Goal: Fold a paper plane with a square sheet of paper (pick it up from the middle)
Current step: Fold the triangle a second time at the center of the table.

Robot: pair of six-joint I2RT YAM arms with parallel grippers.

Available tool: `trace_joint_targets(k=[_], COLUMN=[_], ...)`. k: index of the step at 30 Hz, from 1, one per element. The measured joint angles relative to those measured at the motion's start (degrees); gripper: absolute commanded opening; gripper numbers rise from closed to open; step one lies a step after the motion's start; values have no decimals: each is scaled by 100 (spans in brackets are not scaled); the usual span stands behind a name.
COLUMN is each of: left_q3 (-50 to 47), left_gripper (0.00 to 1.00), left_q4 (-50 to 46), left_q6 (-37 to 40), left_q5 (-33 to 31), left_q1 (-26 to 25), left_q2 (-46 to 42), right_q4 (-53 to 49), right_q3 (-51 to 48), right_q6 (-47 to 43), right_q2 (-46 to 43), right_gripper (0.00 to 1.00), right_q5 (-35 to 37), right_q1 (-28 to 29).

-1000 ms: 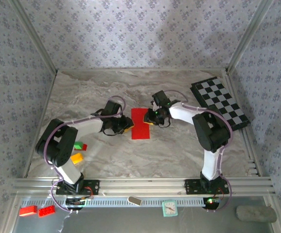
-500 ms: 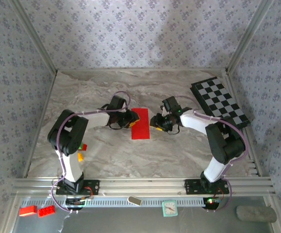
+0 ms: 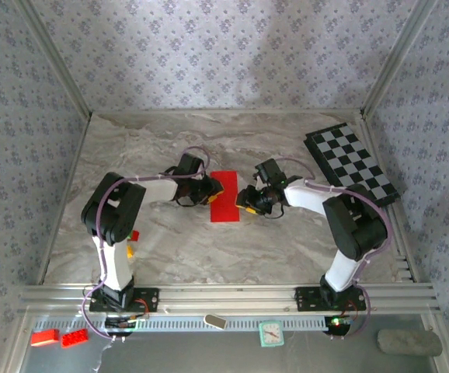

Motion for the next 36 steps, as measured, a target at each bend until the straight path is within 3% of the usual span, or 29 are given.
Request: trace_joint_targets(k=[23,36], left_q3=[-205,-205], left_gripper=[35,35], left_q4=[356,356], left_q6=[-402,-415], left_q5=[-118,-120], left_q1=[-4,-4], left_q2=[-63,-63], right_q4=[72,275], right_q3=[-9,-74], right_q6=[184,192], right_q2=[221,247], right_gripper=[43,35], right_q5=[-192,-479], right_q1=[203,173])
